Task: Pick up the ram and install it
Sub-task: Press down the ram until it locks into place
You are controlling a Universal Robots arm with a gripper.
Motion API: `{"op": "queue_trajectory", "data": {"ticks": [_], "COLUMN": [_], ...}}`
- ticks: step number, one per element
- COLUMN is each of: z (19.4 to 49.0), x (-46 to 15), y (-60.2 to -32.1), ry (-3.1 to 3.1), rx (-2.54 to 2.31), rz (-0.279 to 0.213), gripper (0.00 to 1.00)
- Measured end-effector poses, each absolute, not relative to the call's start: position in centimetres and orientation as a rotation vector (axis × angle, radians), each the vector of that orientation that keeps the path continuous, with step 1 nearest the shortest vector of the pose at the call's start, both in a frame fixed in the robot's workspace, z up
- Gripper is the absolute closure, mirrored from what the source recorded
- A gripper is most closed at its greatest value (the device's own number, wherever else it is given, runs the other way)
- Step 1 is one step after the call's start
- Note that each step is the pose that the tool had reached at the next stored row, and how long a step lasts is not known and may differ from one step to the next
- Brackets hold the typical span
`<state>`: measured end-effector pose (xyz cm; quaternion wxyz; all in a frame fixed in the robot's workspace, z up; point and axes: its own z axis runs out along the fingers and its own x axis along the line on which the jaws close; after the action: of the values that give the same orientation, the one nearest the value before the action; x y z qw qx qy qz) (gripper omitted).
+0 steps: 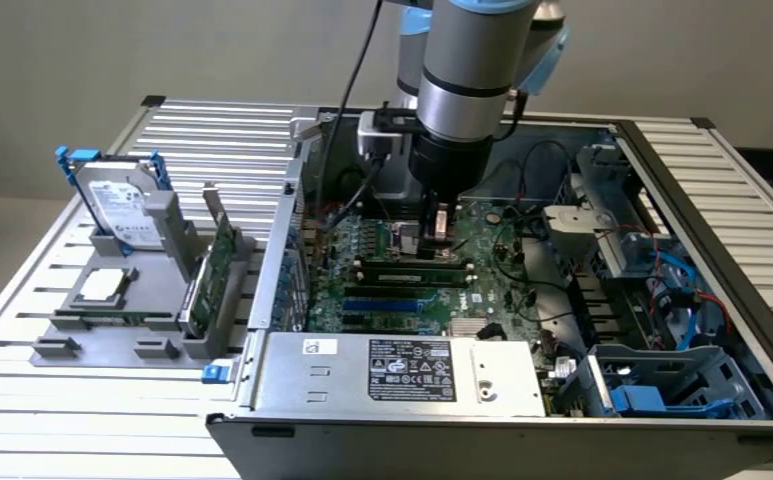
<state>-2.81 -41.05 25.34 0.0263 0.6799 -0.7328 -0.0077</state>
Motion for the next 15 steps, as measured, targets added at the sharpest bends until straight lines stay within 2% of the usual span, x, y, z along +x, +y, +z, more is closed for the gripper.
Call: {"op": "queue_trajectory", "data": {"ticks": [15], "z": [25.33], "x": [-2.81], "y": [-41.06], "ry": [-2.493], "rx": [1.827], "rz": [-0.032], "gripper": [0.89]}}
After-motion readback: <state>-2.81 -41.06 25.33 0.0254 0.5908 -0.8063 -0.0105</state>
